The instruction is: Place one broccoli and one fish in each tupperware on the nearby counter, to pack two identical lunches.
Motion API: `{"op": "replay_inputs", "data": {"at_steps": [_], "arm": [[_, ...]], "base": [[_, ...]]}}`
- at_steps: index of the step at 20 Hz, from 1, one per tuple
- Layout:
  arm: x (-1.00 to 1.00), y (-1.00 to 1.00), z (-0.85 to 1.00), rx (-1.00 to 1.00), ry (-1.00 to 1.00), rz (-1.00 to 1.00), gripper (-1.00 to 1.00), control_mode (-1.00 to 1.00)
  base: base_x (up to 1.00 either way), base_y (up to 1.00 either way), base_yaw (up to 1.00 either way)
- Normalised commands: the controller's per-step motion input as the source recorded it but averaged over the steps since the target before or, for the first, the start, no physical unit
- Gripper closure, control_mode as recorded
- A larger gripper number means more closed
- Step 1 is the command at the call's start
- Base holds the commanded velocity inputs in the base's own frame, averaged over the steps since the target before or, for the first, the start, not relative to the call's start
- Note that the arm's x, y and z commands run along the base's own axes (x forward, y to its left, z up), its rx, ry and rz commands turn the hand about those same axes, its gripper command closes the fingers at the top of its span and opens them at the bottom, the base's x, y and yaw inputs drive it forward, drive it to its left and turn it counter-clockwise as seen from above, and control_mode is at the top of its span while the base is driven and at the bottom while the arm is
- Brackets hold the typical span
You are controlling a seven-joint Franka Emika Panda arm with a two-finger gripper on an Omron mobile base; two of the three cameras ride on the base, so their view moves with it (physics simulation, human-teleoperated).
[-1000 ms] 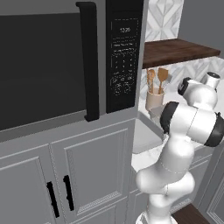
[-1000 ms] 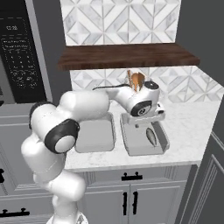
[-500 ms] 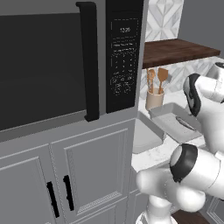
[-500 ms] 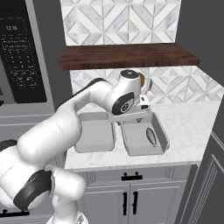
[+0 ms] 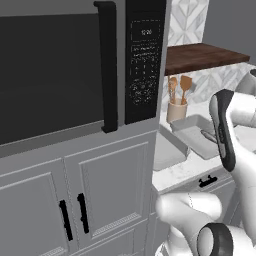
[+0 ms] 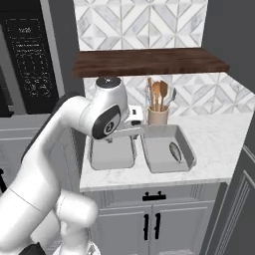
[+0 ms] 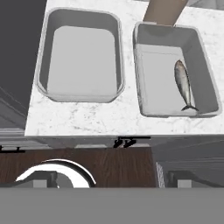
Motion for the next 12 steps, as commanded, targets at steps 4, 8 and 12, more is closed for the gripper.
{"op": "replay_inputs", "data": {"at_steps": [4, 8, 12], "arm": [[0.00, 0.00, 0.00, 0.00, 0.00, 0.00, -1.00, 1.00], [0.00, 0.00, 0.00, 0.00, 0.00, 0.00, -1.00, 1.00], [0.00, 0.00, 0.00, 0.00, 0.00, 0.00, -1.00, 1.00]], "base": [[-1.00, 0.73, -0.12], [-1.00, 0.61, -0.07], [-1.00, 0.29, -0.13]]}}
